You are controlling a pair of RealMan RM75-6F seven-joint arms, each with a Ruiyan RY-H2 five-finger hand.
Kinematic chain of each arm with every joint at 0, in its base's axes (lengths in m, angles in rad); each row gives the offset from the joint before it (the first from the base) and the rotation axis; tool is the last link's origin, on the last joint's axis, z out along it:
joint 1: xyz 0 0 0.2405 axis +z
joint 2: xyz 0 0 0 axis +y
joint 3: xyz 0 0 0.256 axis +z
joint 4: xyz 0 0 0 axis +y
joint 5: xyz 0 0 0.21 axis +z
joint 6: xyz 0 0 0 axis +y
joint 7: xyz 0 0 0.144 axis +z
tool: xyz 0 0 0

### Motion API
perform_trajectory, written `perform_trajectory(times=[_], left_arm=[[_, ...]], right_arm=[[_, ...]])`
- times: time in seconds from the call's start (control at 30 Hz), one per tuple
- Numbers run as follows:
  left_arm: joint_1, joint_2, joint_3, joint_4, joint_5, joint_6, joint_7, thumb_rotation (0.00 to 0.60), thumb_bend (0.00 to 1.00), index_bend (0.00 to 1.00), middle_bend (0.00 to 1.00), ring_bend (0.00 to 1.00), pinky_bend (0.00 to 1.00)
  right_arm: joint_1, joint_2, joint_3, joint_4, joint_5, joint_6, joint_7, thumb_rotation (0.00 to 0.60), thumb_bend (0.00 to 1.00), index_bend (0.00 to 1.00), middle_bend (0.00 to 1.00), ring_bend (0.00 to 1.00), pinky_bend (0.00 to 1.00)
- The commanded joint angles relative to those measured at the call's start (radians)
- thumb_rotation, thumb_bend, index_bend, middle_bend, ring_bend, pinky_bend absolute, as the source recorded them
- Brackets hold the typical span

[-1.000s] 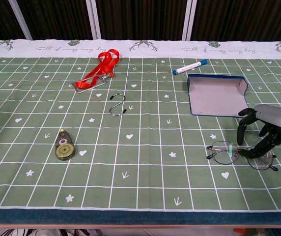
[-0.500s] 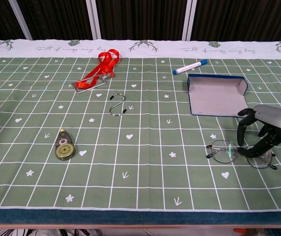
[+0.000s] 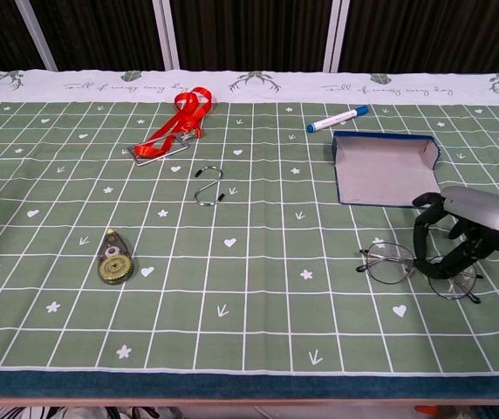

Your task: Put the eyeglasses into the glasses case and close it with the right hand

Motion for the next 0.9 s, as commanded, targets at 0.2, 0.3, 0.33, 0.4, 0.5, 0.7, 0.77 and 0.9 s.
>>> perform_trajectory(times=[0.2, 0.3, 0.33, 0.4, 0.5, 0.7, 0.77, 0.9], left_arm=[[0.000, 0.000, 0.000, 0.000, 0.002, 0.002, -0.001, 0.600, 0.39, 0.10, 0.00, 0.00, 0.00], [0.000, 0.000, 0.001, 0.000, 0.002, 0.002, 0.000, 0.600, 0.39, 0.10, 0.00, 0.00, 0.00], [0.000, 0.000, 0.001, 0.000, 0.002, 0.002, 0.000, 0.600, 0.39, 0.10, 0.00, 0.00, 0.00], [0.000, 0.000, 0.000, 0.000, 0.001, 0.002, -0.001, 0.600, 0.39, 0.10, 0.00, 0.00, 0.00], [0.000, 0.000, 0.000, -0.001, 0.000, 0.001, 0.000, 0.600, 0.39, 0.10, 0.00, 0.00, 0.00], [0.000, 0.000, 0.000, -0.001, -0.002, 0.000, 0.002, 0.600, 0.39, 0.10, 0.00, 0.00, 0.00], [-0.001, 0.000, 0.000, -0.002, -0.003, -0.001, 0.003, 0.600, 0.39, 0.10, 0.00, 0.00, 0.00], [-0.001, 0.000, 0.000, -0.002, -0.004, -0.001, 0.007, 0.600, 0.39, 0.10, 0.00, 0.00, 0.00]], right_arm=[[0.003, 0.021, 0.005, -0.030, -0.021, 0.008, 0.001, 0.600, 0.47, 0.63, 0.02, 0.05, 0.20], [0.008, 0.034, 0.016, -0.039, -0.019, 0.007, 0.001, 0.600, 0.47, 0.63, 0.02, 0.05, 0.20], [0.010, 0.037, 0.020, -0.040, -0.019, 0.006, 0.001, 0.600, 0.47, 0.63, 0.02, 0.05, 0.20], [0.015, 0.046, 0.028, -0.041, -0.020, 0.004, 0.002, 0.600, 0.47, 0.63, 0.02, 0.05, 0.20], [0.033, 0.070, 0.045, -0.031, -0.022, -0.018, -0.002, 0.600, 0.47, 0.63, 0.02, 0.05, 0.20], [0.084, 0.119, 0.075, 0.019, -0.037, -0.091, -0.011, 0.600, 0.47, 0.63, 0.00, 0.03, 0.18], [0.105, 0.130, 0.077, 0.052, -0.056, -0.118, -0.018, 0.600, 0.47, 0.64, 0.00, 0.02, 0.18], [0.139, 0.134, 0.084, 0.122, -0.081, -0.167, -0.014, 0.600, 0.47, 0.64, 0.00, 0.01, 0.17]])
